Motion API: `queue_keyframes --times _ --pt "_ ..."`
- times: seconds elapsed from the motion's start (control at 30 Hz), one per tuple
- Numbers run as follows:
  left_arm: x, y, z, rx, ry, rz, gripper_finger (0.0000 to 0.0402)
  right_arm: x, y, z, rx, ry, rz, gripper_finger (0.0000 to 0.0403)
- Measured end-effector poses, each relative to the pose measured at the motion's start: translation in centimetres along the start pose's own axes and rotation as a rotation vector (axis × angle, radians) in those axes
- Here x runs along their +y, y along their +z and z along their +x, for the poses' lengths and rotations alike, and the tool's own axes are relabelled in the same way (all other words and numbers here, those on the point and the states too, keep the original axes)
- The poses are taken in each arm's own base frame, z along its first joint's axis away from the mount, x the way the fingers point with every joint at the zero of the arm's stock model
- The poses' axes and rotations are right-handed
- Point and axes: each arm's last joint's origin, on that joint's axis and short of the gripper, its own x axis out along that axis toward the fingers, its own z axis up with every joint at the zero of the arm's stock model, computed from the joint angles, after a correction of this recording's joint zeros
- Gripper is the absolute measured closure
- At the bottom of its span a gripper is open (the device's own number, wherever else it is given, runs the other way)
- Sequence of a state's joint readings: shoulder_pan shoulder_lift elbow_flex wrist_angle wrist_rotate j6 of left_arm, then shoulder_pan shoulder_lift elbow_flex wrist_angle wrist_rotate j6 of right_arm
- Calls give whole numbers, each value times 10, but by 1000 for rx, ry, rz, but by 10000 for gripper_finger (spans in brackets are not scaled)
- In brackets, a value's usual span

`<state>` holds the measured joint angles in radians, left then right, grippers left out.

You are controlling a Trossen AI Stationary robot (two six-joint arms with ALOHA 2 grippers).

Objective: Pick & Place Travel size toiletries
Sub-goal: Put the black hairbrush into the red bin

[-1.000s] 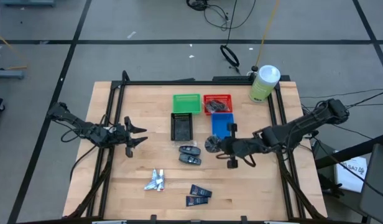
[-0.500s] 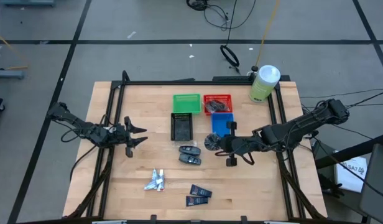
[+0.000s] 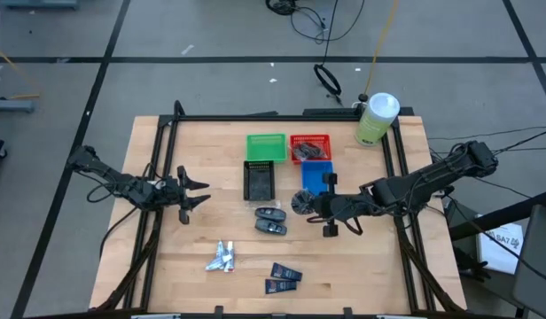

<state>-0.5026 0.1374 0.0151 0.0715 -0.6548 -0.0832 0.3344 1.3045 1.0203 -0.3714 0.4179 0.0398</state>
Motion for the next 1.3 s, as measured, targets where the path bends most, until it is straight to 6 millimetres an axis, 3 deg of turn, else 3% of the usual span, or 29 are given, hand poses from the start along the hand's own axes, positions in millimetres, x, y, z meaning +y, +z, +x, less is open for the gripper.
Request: queue_keyframes --times 0.2,0.43,0.67,0.87,1.0,1.13,1.3 --pt "0 0 0 0 0 0 238 -5 0 2 5 -16 -6 403" --pt "0 0 0 -1 0 0 238 -26 0 10 23 -73 -10 403" --pt "0 0 0 -1 0 0 238 -65 9 19 -90 35 19 403" --pt "0 0 0 -1 0 0 238 -116 4 25 -139 27 76 403" --pt "0 0 0 -1 0 -1 238 -151 -14 30 -157 -30 151 403" --pt "0 0 0 -1 0 0 238 -180 -53 38 -159 -96 258 403" --pt "0 0 0 -1 0 0 238 -196 -100 42 -52 -171 369 403"
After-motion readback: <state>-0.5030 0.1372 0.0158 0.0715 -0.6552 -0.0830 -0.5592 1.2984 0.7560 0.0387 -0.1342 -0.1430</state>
